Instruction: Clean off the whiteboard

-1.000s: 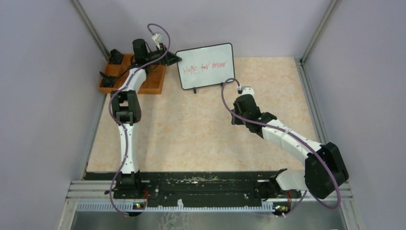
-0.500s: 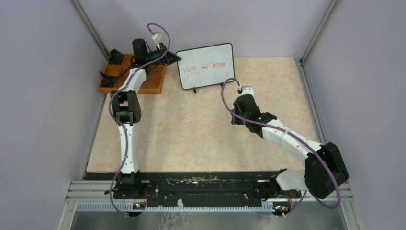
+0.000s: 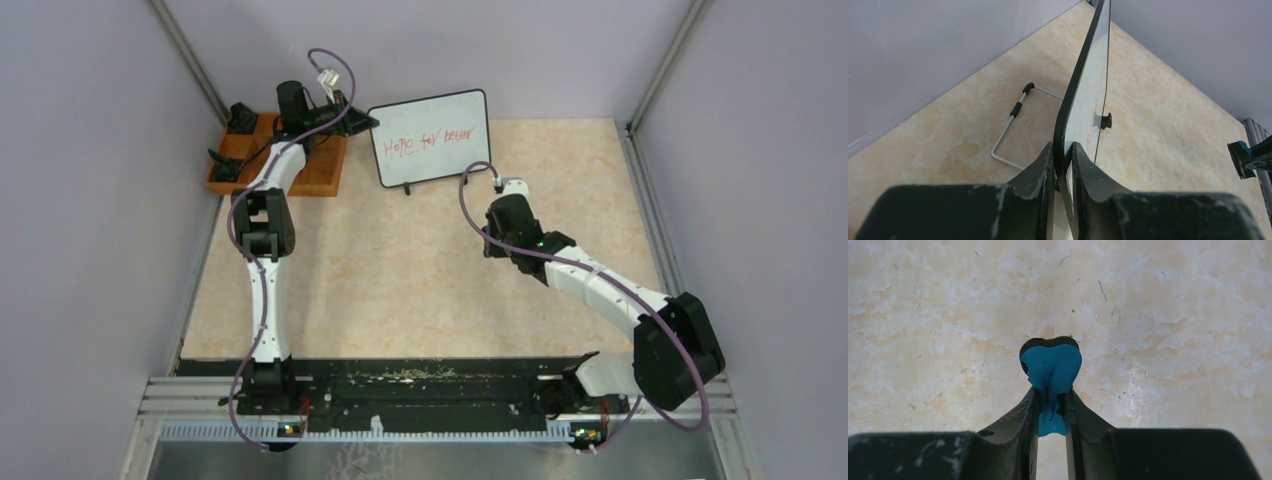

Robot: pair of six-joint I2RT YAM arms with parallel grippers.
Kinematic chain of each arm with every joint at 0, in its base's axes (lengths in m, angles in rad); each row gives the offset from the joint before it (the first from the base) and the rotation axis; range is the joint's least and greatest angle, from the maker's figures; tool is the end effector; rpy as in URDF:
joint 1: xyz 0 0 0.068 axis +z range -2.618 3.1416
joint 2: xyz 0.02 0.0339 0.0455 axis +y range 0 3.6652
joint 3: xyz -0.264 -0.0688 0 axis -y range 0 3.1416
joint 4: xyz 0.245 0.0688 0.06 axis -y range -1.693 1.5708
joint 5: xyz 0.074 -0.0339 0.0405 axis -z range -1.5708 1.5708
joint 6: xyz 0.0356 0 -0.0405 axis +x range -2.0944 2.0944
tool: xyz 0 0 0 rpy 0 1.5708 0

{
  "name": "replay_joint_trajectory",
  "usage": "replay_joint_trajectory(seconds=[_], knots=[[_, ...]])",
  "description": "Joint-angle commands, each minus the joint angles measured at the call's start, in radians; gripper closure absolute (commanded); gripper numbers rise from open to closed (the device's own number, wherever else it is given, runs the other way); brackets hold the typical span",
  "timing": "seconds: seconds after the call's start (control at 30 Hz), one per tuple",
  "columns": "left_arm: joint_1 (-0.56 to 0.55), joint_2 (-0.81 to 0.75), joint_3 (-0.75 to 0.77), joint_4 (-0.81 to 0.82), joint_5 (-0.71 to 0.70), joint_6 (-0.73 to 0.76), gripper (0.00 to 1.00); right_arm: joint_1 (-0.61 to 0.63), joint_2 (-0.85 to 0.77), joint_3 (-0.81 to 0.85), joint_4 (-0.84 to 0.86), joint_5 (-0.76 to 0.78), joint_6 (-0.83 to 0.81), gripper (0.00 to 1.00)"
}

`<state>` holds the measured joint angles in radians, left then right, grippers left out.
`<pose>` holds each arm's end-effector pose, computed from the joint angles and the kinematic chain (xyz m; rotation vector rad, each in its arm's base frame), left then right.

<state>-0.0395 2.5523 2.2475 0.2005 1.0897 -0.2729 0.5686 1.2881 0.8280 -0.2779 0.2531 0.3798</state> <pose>0.5795 -0.0545 0.2345 0.6527 1.6200 -1.1326 0.2346 0.1394 0.2390 -0.0874 2.2868 0.2028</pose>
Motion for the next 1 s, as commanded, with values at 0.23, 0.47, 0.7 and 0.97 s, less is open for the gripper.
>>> replay_joint_trajectory(seconds=[0.23, 0.47, 0.7, 0.97], knots=[[-0.006, 0.025, 0.018, -0.038, -0.003, 0.053, 0.89, 0.010, 0.253, 0.324, 0.160, -0.027, -0.167, 1.00], [-0.006, 0.020, -0.002, -0.045, -0.009, 0.067, 0.95, 0.010, 0.456, 0.524, 0.218, -0.078, -0.240, 1.00], [-0.006, 0.010, -0.004, -0.055, -0.017, 0.081, 1.00, 0.010, 0.546, 0.552, 0.430, -0.107, -0.281, 1.00], [-0.004, 0.010, -0.011, -0.064, -0.025, 0.085, 1.00, 0.028, 0.672, 0.599, 0.608, -0.057, -0.343, 1.00]])
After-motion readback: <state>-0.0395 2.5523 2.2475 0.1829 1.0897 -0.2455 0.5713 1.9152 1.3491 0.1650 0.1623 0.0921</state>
